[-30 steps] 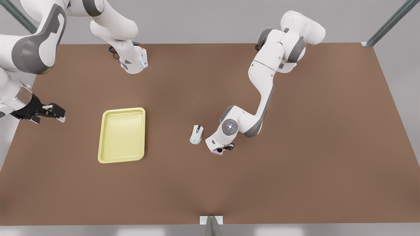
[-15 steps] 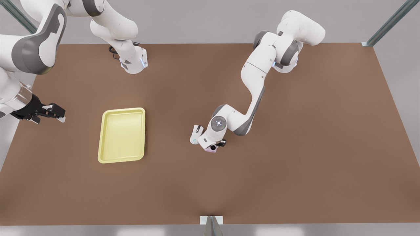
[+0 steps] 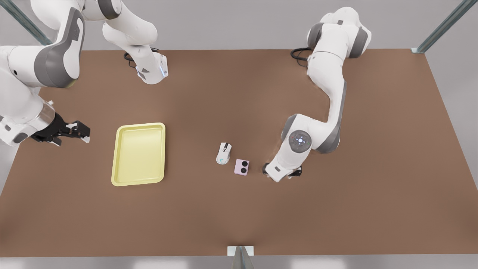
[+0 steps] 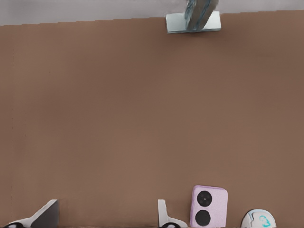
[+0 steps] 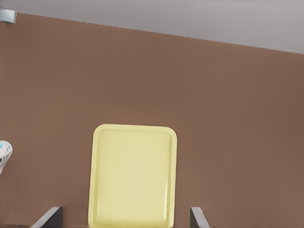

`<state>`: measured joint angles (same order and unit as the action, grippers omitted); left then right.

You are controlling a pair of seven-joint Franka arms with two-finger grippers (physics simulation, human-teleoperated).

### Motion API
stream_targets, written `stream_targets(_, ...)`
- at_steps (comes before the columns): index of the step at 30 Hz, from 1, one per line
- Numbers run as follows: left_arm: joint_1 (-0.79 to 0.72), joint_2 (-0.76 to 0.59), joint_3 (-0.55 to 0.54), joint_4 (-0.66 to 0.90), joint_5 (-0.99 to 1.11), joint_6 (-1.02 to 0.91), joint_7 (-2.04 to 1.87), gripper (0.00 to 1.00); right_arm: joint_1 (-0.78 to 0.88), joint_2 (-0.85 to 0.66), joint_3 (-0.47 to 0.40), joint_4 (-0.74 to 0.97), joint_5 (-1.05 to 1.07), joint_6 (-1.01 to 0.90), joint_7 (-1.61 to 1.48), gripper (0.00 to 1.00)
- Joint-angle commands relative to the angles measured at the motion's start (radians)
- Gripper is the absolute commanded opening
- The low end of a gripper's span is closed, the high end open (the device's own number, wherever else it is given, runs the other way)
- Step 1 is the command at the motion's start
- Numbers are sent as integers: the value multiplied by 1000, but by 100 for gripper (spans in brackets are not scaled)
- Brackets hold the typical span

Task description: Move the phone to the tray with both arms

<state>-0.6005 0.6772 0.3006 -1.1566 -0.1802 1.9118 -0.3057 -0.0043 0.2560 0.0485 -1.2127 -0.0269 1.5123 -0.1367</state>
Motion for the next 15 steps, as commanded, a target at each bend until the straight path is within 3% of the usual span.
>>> stream_targets(1,54,-123,74,-14,5,-376,261,100,102,6,2,-2,1,0,69,100)
stream_targets(3,332,-367,-201,-147,206,-376,269,100,266,57,7,-7,12,8,221,100)
stream_targets(4,372,-471,-224,-219,214,-367,272,100,328,86,7,-7,30,26,226,100)
stream_targets(6,496,-548,-330,-250,261,-375,278,100,374,150,37,13,31,65,442,100)
stream_targets(12,496,-472,-328,-199,257,-401,286,100,530,494,28,263,33,210,1019,100)
stream_targets(15,496,-459,-328,-199,255,-401,284,100,583,537,14,254,12,255,1183,100)
